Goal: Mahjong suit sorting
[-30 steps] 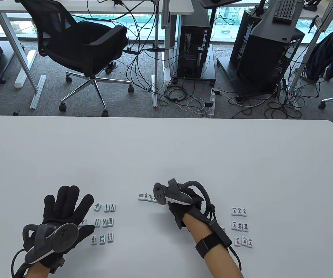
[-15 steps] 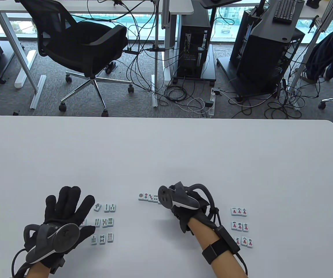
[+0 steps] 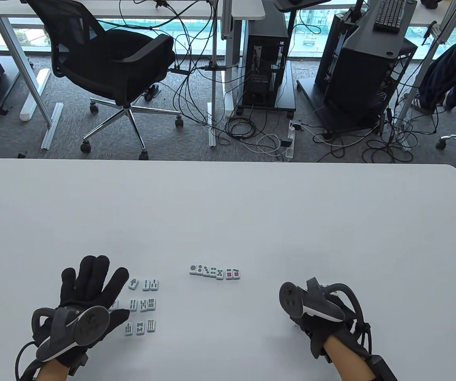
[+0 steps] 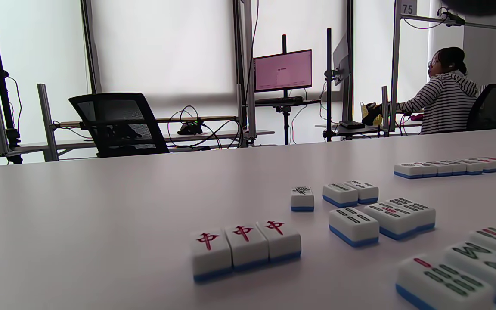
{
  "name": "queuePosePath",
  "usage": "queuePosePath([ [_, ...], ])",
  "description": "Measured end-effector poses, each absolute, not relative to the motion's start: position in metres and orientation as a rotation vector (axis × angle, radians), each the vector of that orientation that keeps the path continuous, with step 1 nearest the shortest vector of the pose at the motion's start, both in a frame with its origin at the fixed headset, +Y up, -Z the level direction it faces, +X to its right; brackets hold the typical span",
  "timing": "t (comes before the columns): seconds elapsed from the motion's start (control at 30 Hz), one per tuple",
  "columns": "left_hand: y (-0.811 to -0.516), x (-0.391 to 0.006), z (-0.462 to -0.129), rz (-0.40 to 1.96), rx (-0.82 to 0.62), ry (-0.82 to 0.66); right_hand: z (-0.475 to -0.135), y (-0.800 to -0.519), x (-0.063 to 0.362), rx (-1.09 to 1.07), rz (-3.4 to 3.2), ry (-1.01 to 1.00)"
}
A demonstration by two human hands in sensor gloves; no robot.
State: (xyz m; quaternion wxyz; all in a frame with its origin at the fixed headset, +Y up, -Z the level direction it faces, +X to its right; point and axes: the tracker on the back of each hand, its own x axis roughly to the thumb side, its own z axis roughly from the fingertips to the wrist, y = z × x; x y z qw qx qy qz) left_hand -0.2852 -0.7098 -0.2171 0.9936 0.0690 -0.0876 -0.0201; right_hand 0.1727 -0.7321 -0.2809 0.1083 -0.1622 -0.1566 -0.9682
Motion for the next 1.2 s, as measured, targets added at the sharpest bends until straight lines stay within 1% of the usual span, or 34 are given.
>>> queuePosePath([
  [0.13, -0.71, -0.285, -0.217, -0.047, 0.134, -0.168, -0.271, -0.747, 0.172, -0.532, -2.774, -0.442],
  [0.3, -0.71, -0.284, -0.217, -0.055, 0.126, -0.17, -0.27, -0.76, 0.165, -0.539, -2.706, -0.41],
  [0.47, -0.71, -0.283, -0.218, -0.054, 0.125, -0.17, -0.272, -0.763, 0.158, -0.521, -2.75, -0.362],
  [0.53, -0.71, -0.283, -0.218, -0.054, 0.123, -0.171, -0.275, -0.762, 0.155, -0.512, -2.747, -0.392],
  [0.63, -0.71, -0.283, -0.218, -0.055, 0.124, -0.172, -0.289, -0.756, 0.145, -0.5, -2.73, -0.535],
  [0.67, -0.71, -0.283, -0.218, -0.054, 0.125, -0.173, -0.295, -0.752, 0.141, -0.501, -2.758, -0.528],
  [0.73, -0.71, -0.283, -0.218, -0.052, 0.127, -0.174, -0.306, -0.746, 0.131, -0.508, -2.818, -0.442],
  [0.77, -0.71, -0.283, -0.218, -0.049, 0.129, -0.175, -0.315, -0.742, 0.121, -0.527, -2.859, -0.362],
  [0.93, -0.71, -0.283, -0.218, -0.04, 0.136, -0.183, -0.341, -0.743, 0.086, -0.581, -2.909, -0.184],
  [1.03, -0.71, -0.283, -0.218, -0.031, 0.14, -0.187, -0.352, -0.749, 0.07, -0.597, -2.909, -0.149],
  [1.2, -0.709, -0.284, -0.217, -0.014, 0.149, -0.188, -0.363, -0.755, 0.052, -0.612, -2.884, -0.19],
])
